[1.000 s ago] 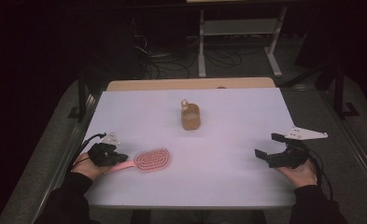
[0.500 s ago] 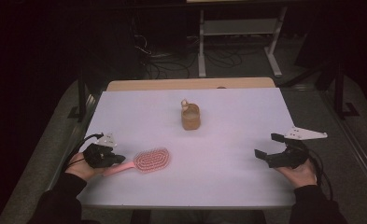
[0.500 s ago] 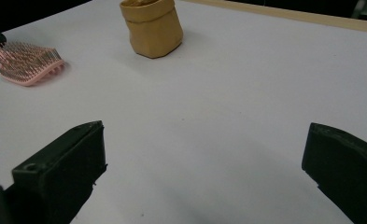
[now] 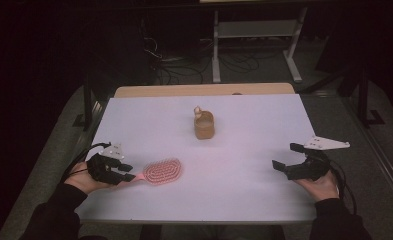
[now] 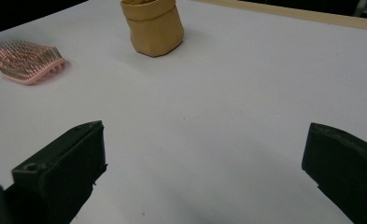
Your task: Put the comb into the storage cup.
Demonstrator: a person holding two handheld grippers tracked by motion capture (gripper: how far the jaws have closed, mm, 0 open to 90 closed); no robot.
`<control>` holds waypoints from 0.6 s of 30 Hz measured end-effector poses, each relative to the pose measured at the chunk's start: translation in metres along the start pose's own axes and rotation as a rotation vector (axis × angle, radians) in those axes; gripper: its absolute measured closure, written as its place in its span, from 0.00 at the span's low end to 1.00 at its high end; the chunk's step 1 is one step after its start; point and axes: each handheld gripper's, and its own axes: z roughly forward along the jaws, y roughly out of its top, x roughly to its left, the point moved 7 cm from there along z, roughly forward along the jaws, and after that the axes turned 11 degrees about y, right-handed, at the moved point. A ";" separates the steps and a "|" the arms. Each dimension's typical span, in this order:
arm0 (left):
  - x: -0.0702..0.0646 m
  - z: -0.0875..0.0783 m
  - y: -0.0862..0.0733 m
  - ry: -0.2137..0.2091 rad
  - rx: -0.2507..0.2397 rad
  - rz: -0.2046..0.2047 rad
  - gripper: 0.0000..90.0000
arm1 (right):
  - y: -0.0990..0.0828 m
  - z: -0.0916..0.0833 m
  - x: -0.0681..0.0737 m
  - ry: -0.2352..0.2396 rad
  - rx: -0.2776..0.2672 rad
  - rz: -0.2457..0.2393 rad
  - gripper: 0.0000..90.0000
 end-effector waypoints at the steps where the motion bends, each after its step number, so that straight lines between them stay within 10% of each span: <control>1: -0.001 0.000 0.000 -0.001 -0.001 0.000 0.62 | 0.000 0.000 0.000 0.000 0.000 0.000 0.00; 18: -0.008 0.009 0.003 -0.044 0.033 0.055 0.28 | 0.000 0.001 0.000 0.008 0.003 -0.001 0.00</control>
